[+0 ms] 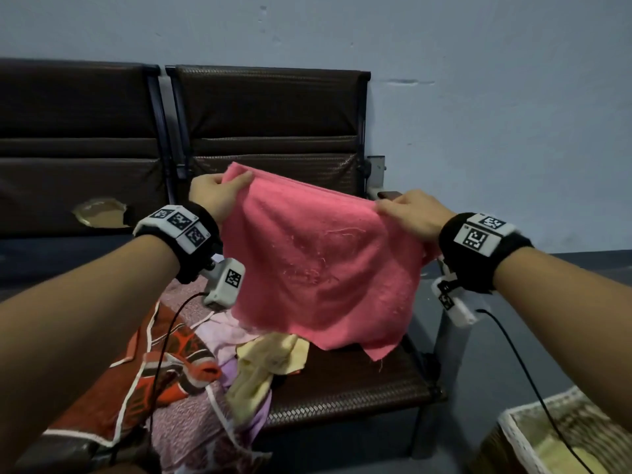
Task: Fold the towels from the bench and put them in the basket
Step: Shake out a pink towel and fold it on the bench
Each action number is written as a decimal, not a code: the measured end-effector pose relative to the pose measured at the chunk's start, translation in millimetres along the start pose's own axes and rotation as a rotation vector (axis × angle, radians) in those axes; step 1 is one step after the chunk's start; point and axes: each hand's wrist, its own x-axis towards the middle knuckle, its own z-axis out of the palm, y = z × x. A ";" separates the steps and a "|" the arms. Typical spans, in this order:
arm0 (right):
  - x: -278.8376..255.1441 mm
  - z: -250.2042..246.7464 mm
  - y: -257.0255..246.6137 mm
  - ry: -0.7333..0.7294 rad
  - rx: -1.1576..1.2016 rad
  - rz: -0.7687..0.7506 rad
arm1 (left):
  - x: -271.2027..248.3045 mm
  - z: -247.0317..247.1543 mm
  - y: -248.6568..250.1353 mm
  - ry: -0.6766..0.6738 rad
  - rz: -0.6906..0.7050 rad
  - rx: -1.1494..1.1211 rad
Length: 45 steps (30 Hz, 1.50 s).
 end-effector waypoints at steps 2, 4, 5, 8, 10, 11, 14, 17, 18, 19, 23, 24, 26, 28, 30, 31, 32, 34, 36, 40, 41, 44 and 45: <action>2.5 6.1 -5.0 -0.036 0.138 0.040 | 1.3 11.3 3.6 0.106 -0.056 -0.055; 7.5 13.3 -10.8 -0.006 0.211 0.039 | -5.1 24.8 9.9 0.168 -0.091 -0.047; 10.0 16.1 -15.4 0.010 0.255 0.049 | -10.9 32.4 13.7 0.167 -0.095 -0.056; 13.5 25.7 -30.0 -0.017 0.370 0.068 | -42.5 57.5 27.3 0.025 -0.102 -0.204; 16.5 32.0 -38.8 -0.024 0.422 0.080 | -70.4 71.8 35.2 -0.128 -0.087 -0.239; 16.0 34.8 -43.5 -0.026 0.493 0.095 | -84.1 76.7 37.8 -0.210 -0.072 -0.232; 10.4 37.9 -54.1 -0.068 0.754 0.156 | -118.4 80.6 39.3 -0.421 0.038 -0.176; 3.4 36.7 -51.0 -0.161 0.713 0.115 | -129.0 74.2 37.7 -0.527 0.131 -0.065; 0.9 36.0 -48.8 -0.184 0.657 0.082 | -127.5 72.3 38.1 -0.540 0.098 -0.099; 0.7 35.0 -45.0 -0.211 0.624 0.049 | -124.9 70.9 39.4 -0.518 0.054 -0.135; 2.1 27.0 -34.9 -0.466 0.586 -0.023 | -102.4 63.9 37.1 -0.309 0.035 -0.111; 1.9 25.6 -35.0 -0.519 0.576 -0.036 | -95.8 61.8 35.4 -0.370 0.009 -0.093; 2.7 25.7 -35.4 -0.529 0.561 -0.042 | -86.5 58.1 33.4 -0.625 -0.100 -0.099; 5.6 26.8 -34.3 -0.458 0.523 -0.077 | -78.8 54.9 33.0 -0.805 -0.199 -0.057; 8.2 25.3 -29.8 -0.365 0.404 -0.101 | -66.9 54.9 29.6 -0.801 -0.205 -0.005; 11.4 23.6 -24.8 -0.348 0.307 -0.096 | -60.1 56.6 26.7 -0.766 -0.183 0.017; 15.6 21.2 -19.4 -0.342 0.190 -0.071 | -52.7 59.8 23.4 -0.723 -0.156 0.048; 25.3 19.1 -10.5 -0.329 0.005 -0.002 | -37.9 69.8 16.7 -0.619 -0.087 0.135; 36.8 16.3 -6.2 -0.204 -0.102 0.017 | -23.3 81.7 12.9 -0.506 0.022 0.242; 59.6 11.2 -7.9 0.186 0.062 -0.070 | 3.1 97.9 24.7 -0.303 0.156 0.261; 63.2 9.7 -9.9 0.253 0.120 -0.103 | 8.5 99.8 29.6 -0.273 0.184 0.237; 67.2 9.1 -14.3 0.316 0.191 -0.210 | 14.3 98.3 40.5 -0.240 0.214 0.088; 66.8 9.7 -13.7 0.310 0.203 -0.230 | 12.6 95.4 41.1 -0.255 0.204 0.030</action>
